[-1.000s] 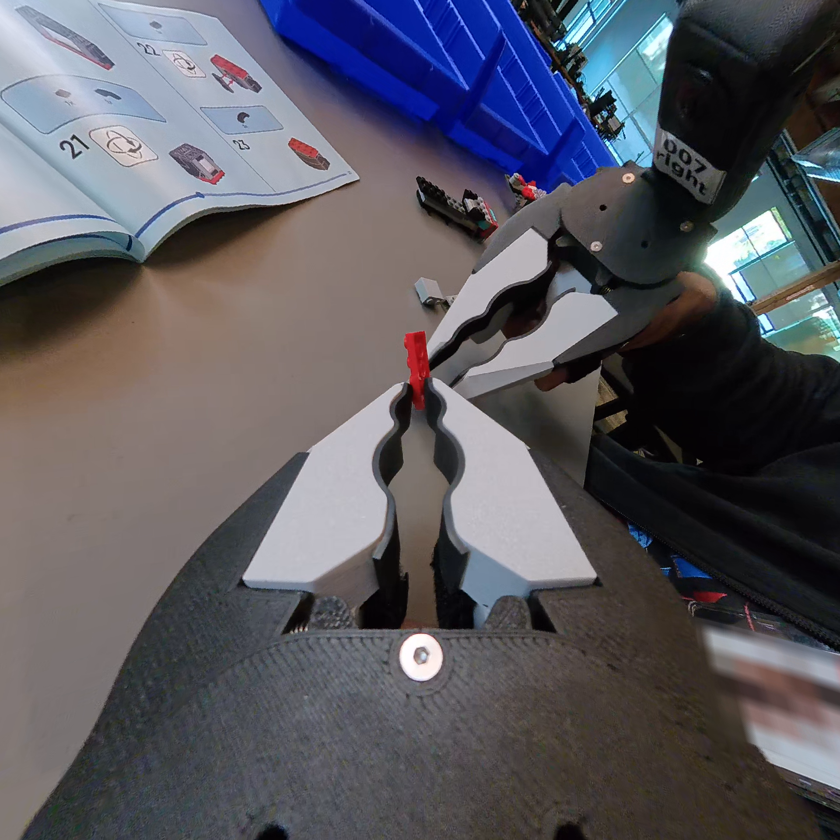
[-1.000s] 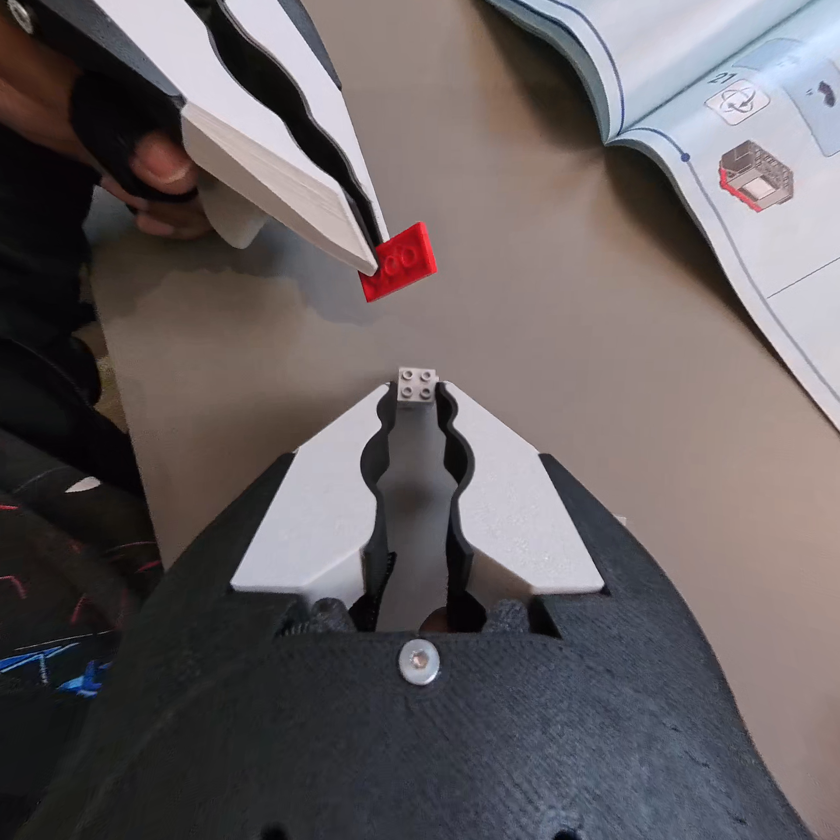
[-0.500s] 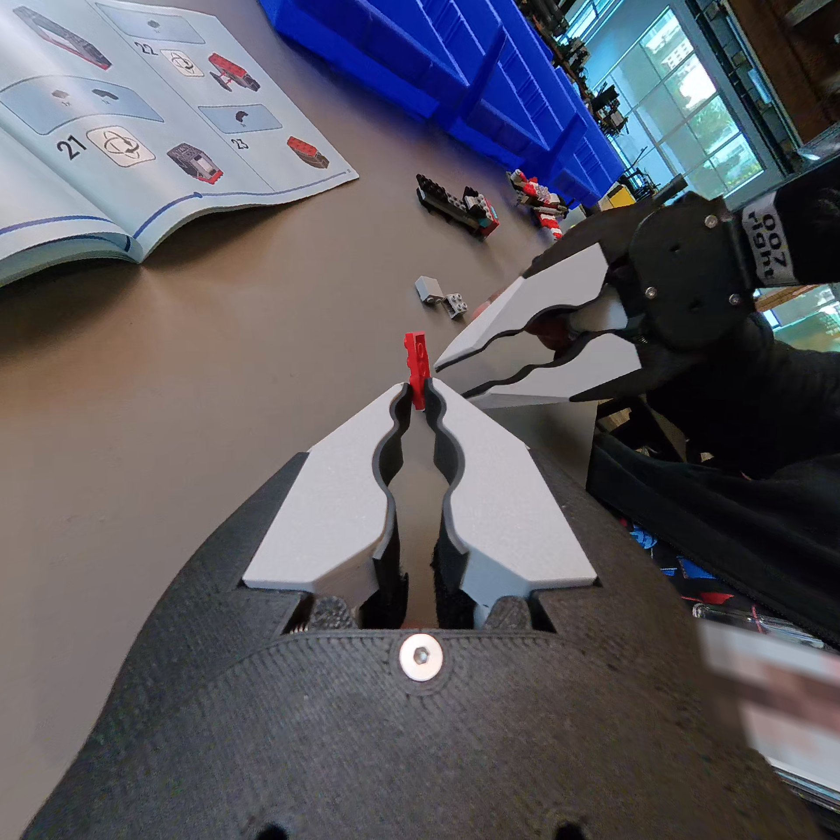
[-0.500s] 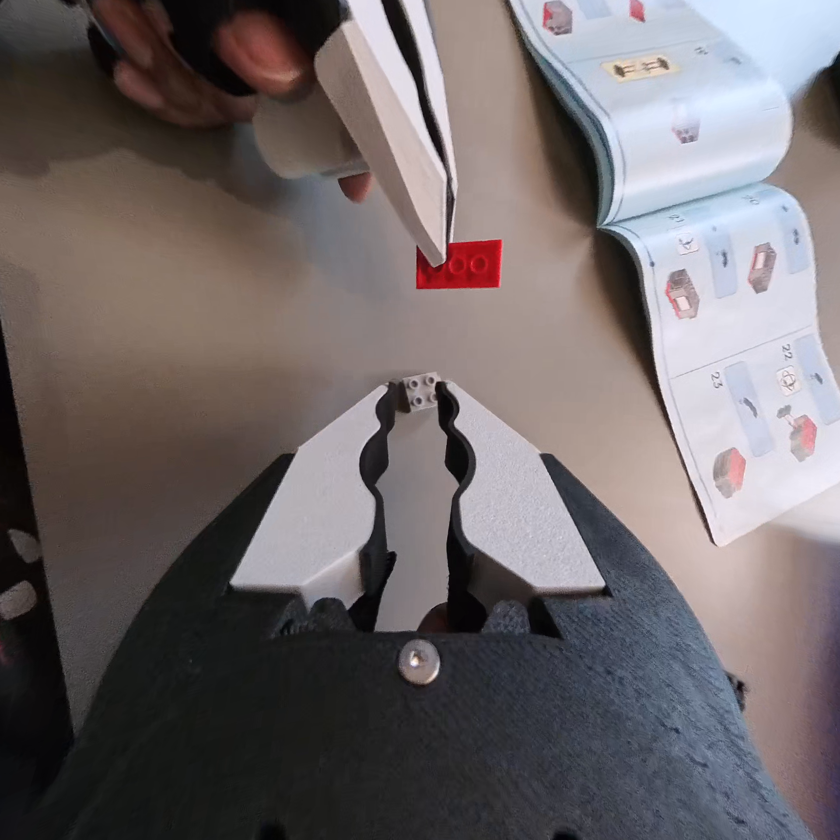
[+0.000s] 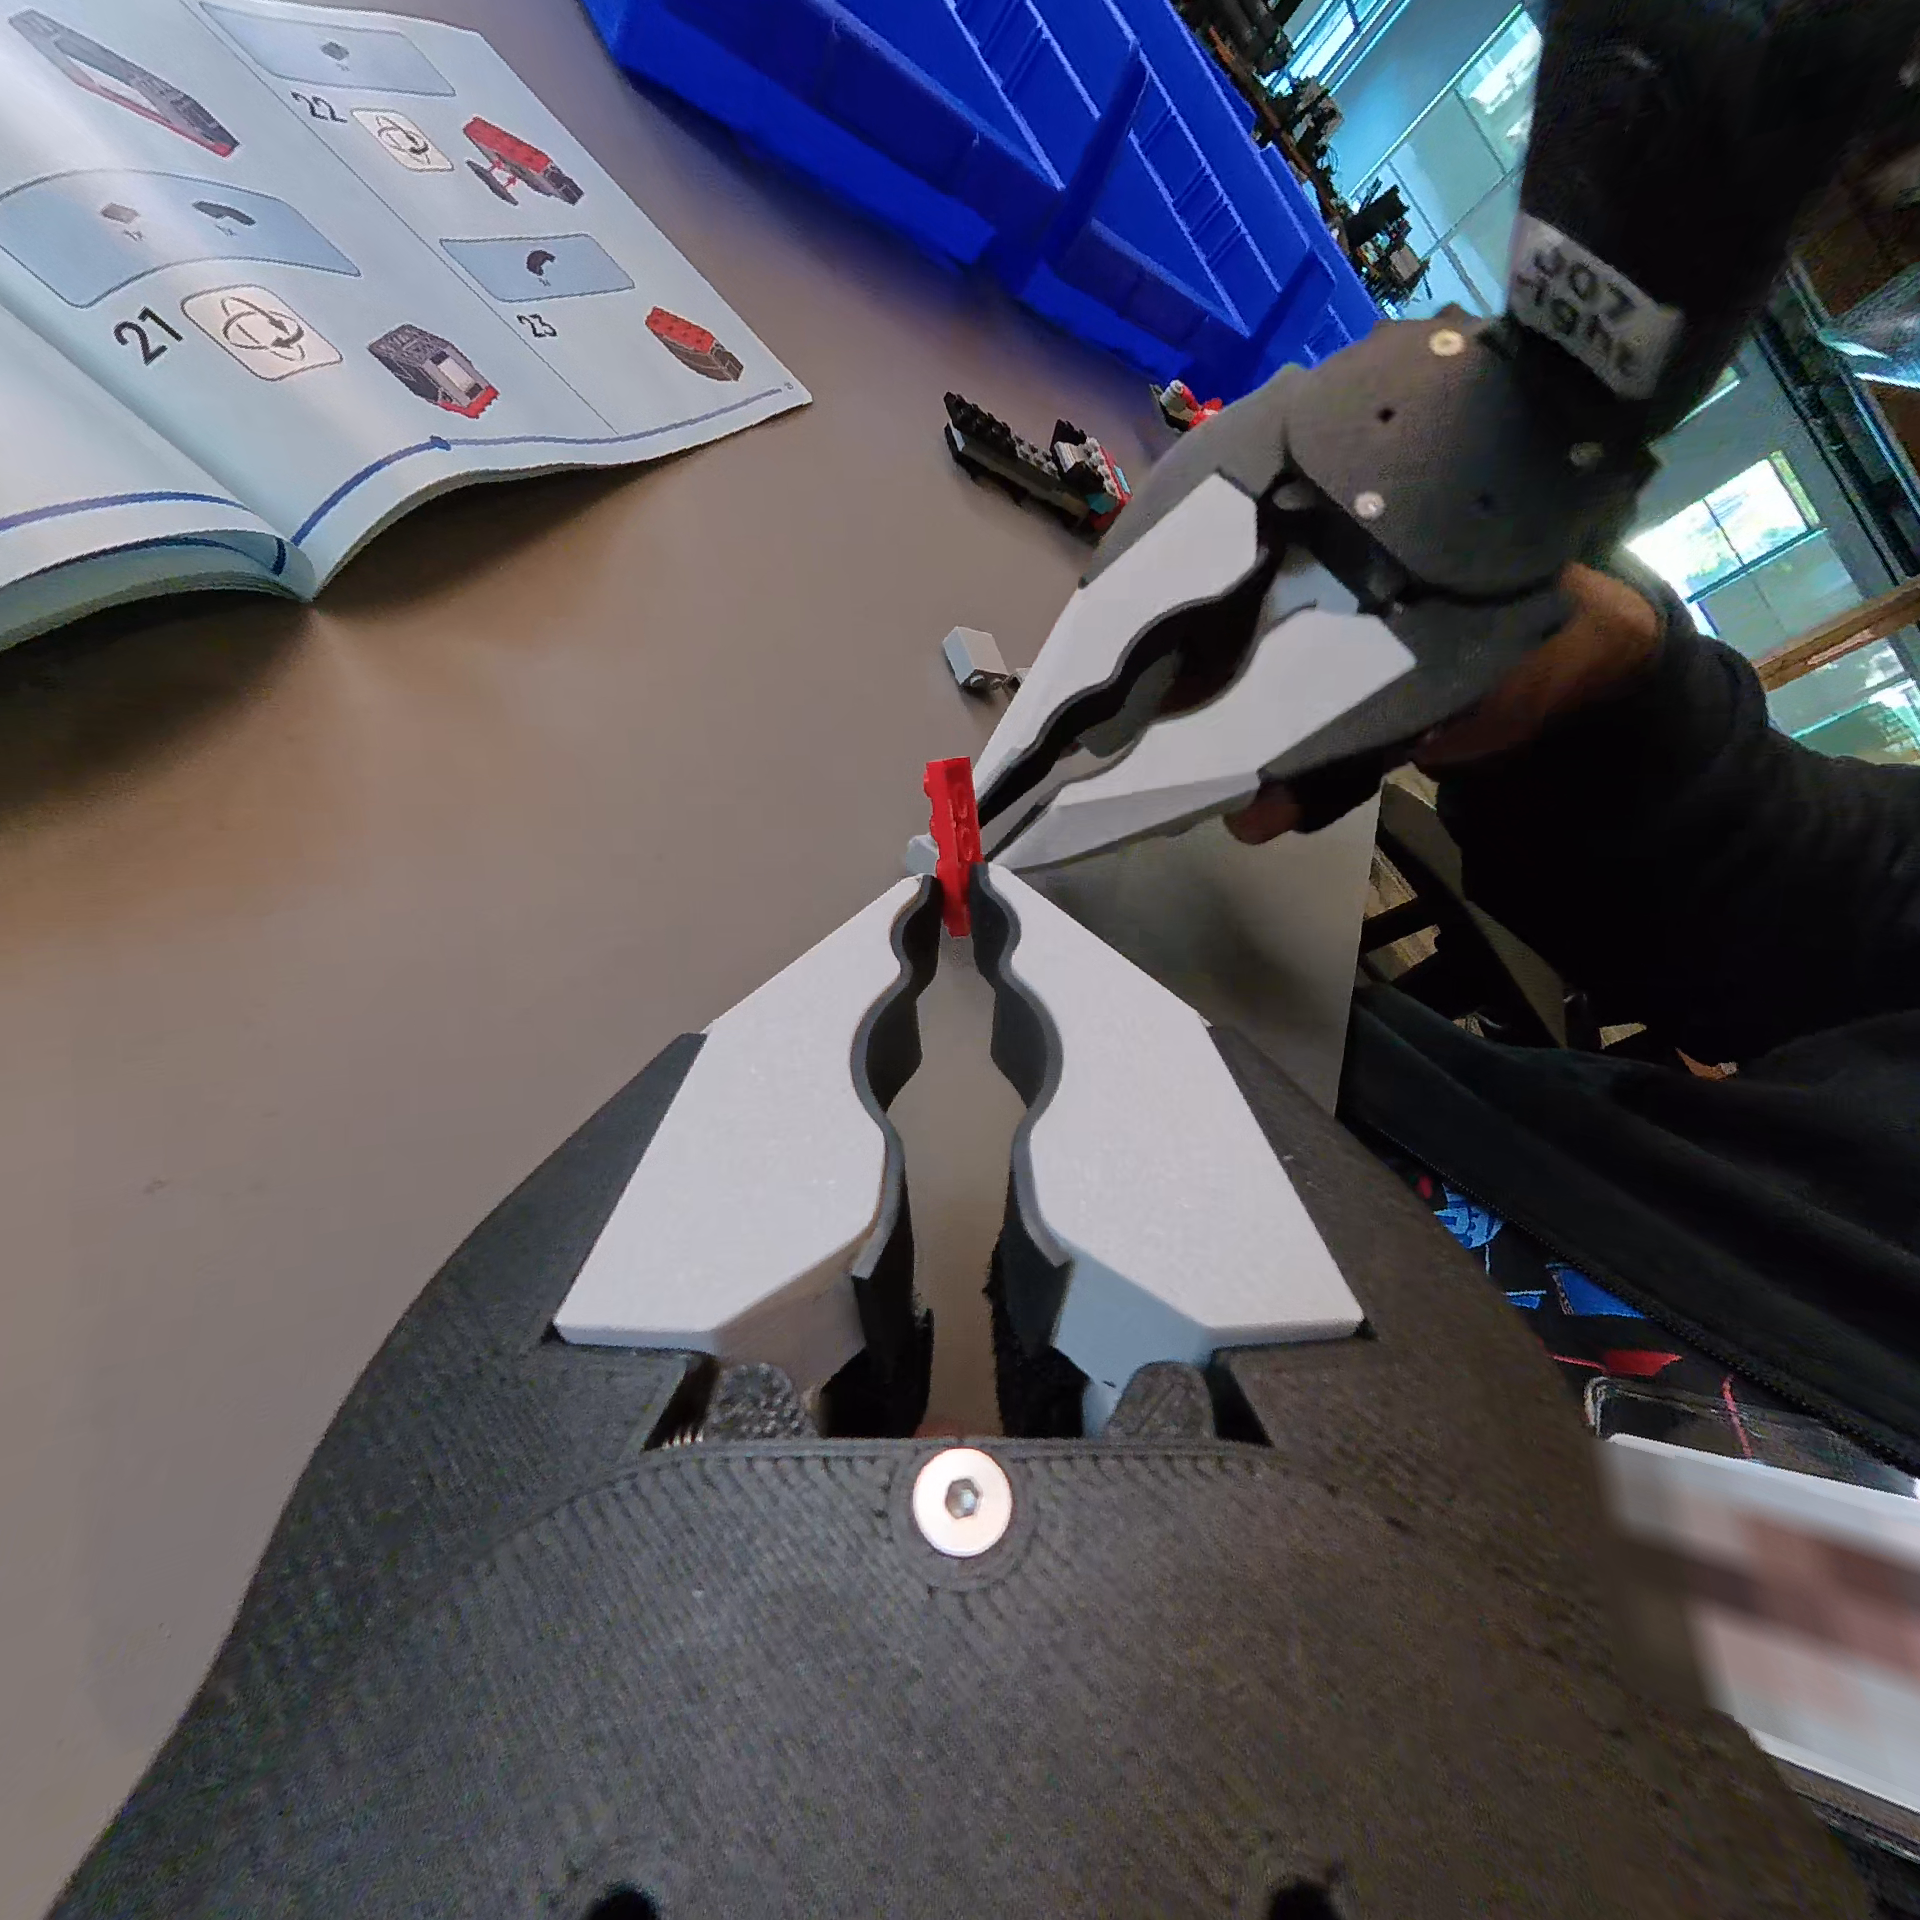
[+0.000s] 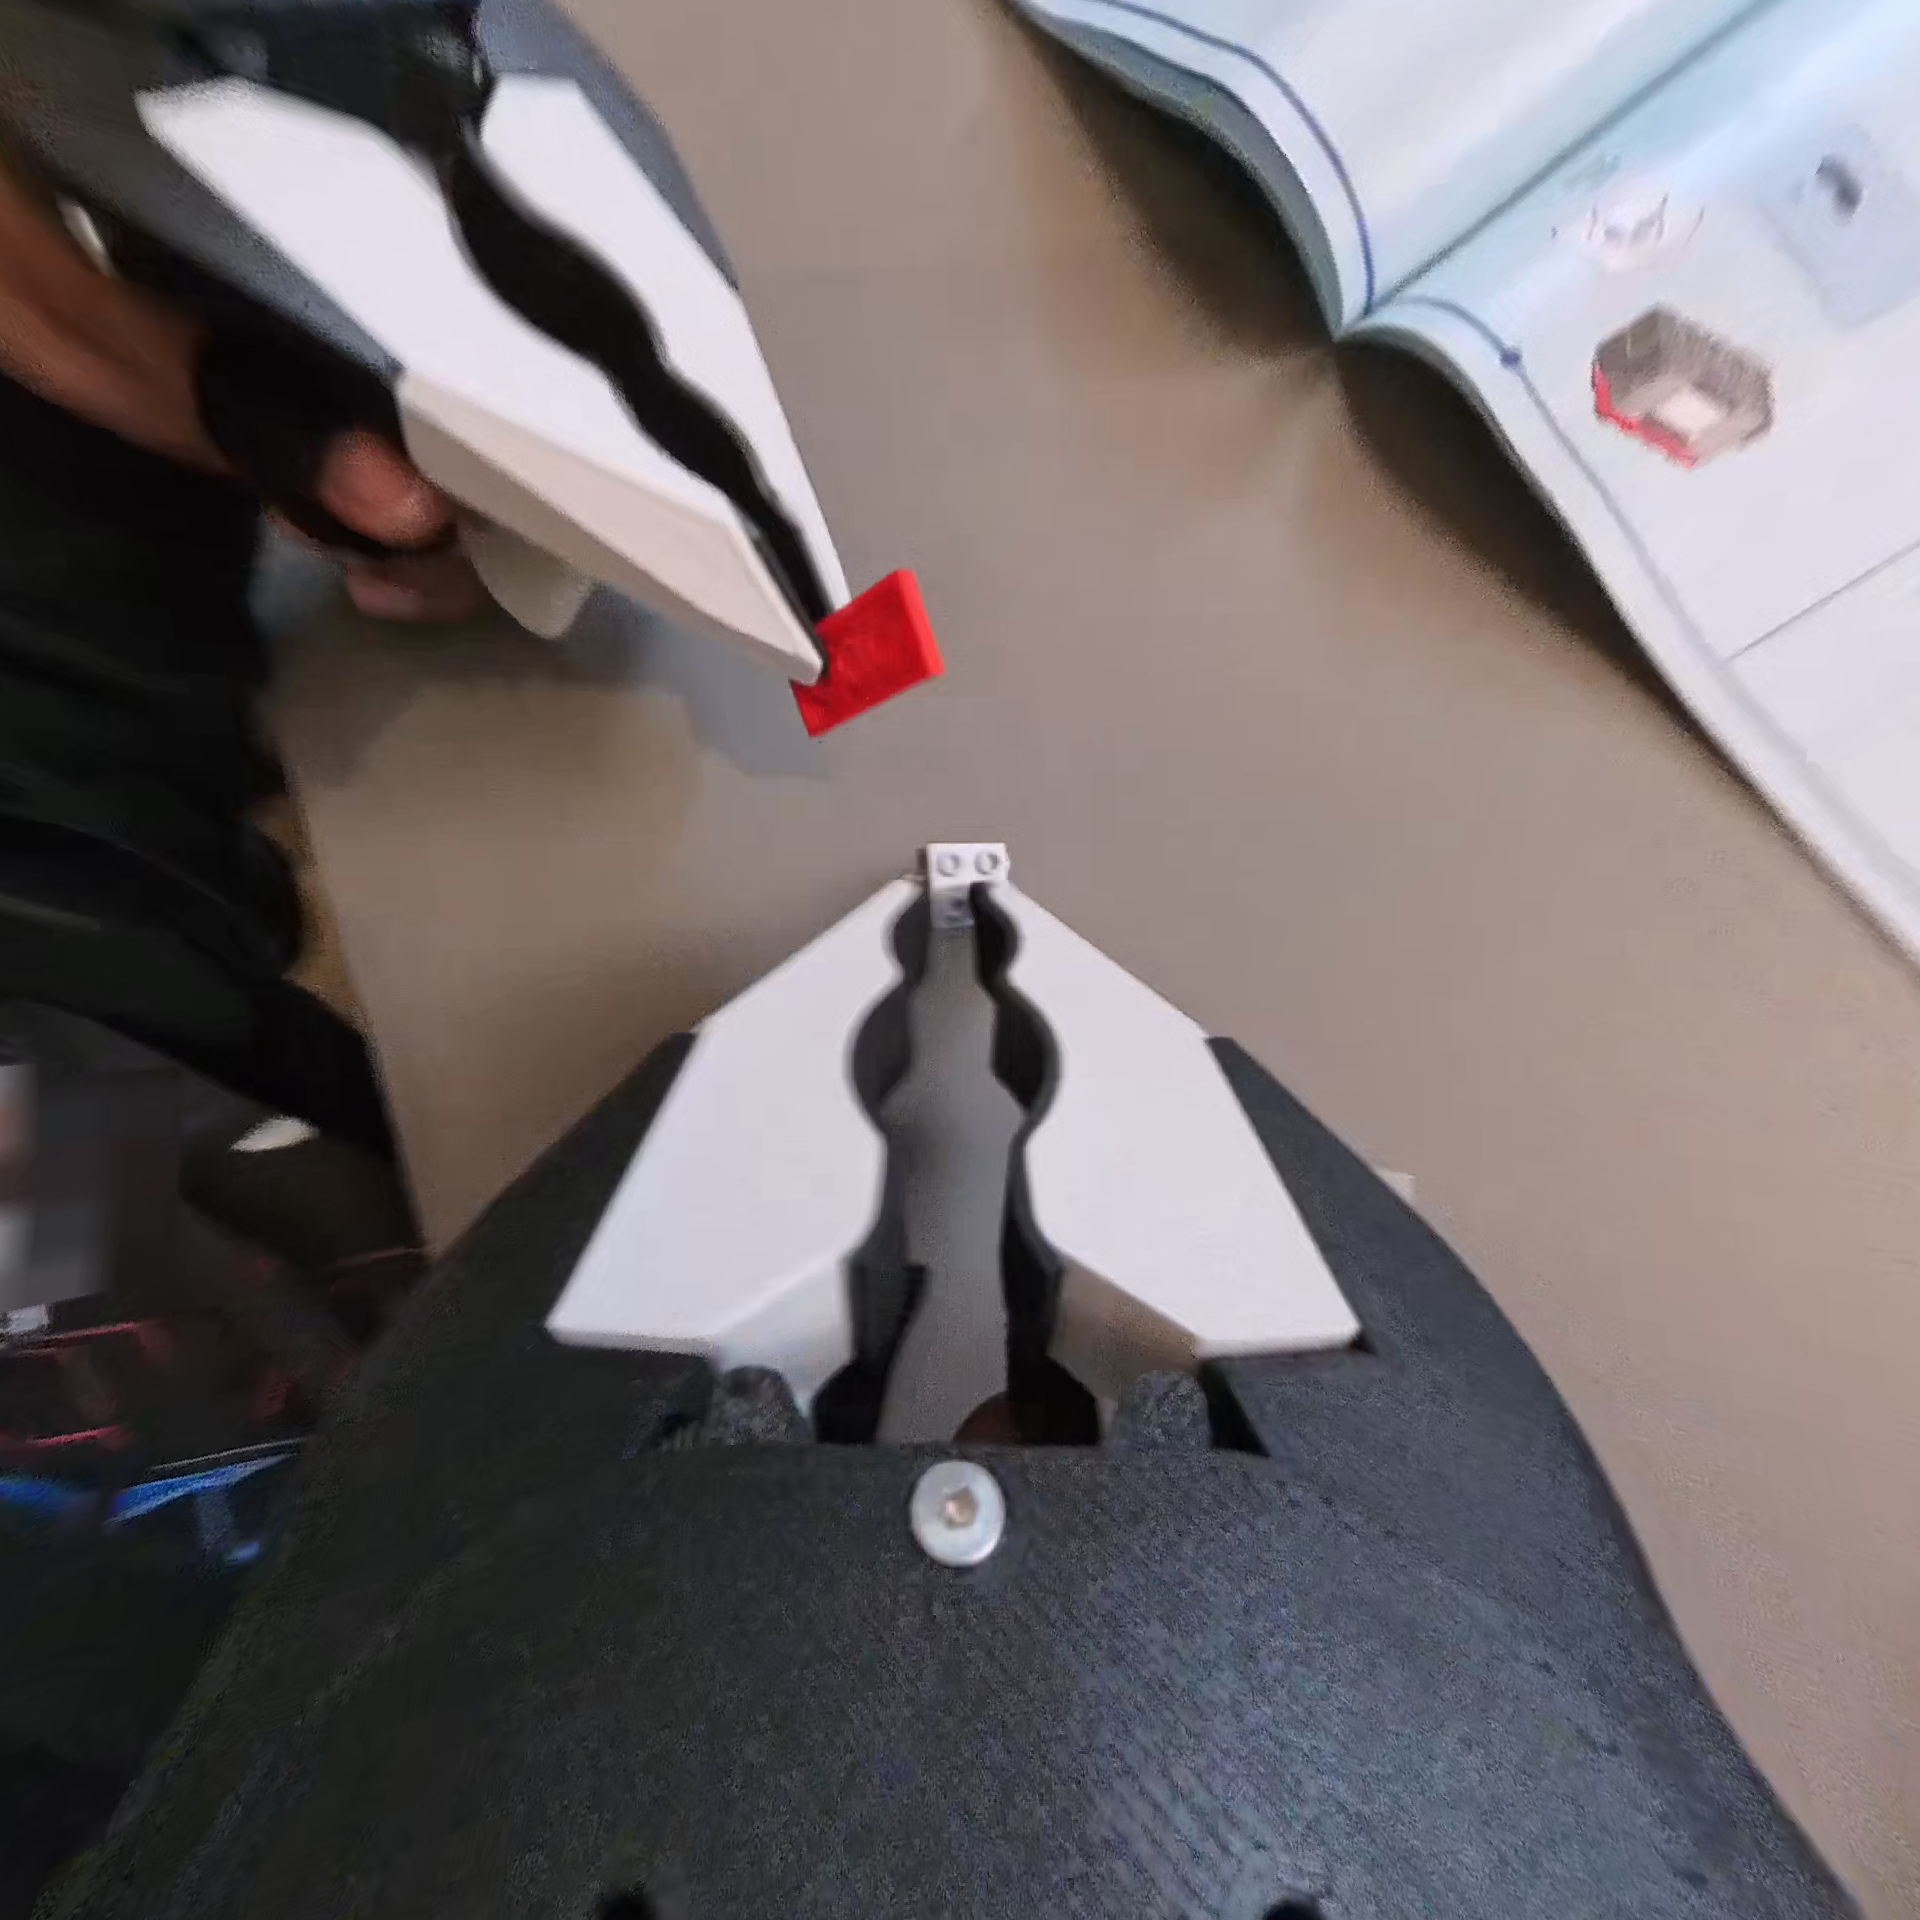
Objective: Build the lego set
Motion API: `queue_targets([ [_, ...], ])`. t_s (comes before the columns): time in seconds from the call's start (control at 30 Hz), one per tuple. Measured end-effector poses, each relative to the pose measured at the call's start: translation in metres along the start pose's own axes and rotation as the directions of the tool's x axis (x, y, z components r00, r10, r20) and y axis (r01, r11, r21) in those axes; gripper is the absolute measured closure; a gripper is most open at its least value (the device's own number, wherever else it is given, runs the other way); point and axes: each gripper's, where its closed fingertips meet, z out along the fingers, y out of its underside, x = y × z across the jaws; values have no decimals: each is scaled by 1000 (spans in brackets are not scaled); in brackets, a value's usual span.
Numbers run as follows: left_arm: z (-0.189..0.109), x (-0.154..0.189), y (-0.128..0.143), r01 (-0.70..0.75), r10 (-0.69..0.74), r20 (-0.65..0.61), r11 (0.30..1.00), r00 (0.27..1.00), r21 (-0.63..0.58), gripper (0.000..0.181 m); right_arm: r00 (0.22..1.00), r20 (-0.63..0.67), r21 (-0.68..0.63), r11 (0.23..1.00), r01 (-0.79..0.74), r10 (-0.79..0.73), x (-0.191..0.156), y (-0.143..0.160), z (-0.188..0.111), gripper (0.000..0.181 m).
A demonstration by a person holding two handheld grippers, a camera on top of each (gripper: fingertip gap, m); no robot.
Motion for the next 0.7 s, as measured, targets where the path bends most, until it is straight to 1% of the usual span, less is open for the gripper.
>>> queue_targets([
  [0.07,0,0,0,0,0,-2,1000,1000,-1,176,989,86,14,992,-125,123,-1,-3,-2,178],
  [0.1,0,0,0,-1,1,-2,1000,1000,-3,176,982,103,7,987,-162,160,2,-3,-2,180],
  [0.2,0,1,1,-2,2,-3,1000,1000,-4,176,977,82,-3,980,-197,196,12,-2,-2,181],
  [0.3,0,1,0,0,0,-4,1000,1000,-2,176,993,50,18,994,-106,105,9,-7,-5,181],
  [0.43,-1,0,0,3,-3,-6,1000,1000,1,176,1000,-2,14,1000,14,-14,-6,-3,-6,172],
  [0.5,0,0,0,1,-1,-7,1000,1000,1,176,999,-46,16,999,30,-29,-12,3,-4,164],
  [0.6,0,0,0,1,-1,-7,1000,1000,0,176,990,-120,50,996,74,-67,-23,10,-1,160],
  [0.7,0,0,0,-2,2,-2,1000,1000,-4,176,977,-213,75,996,44,-27,-23,15,3,151],
])
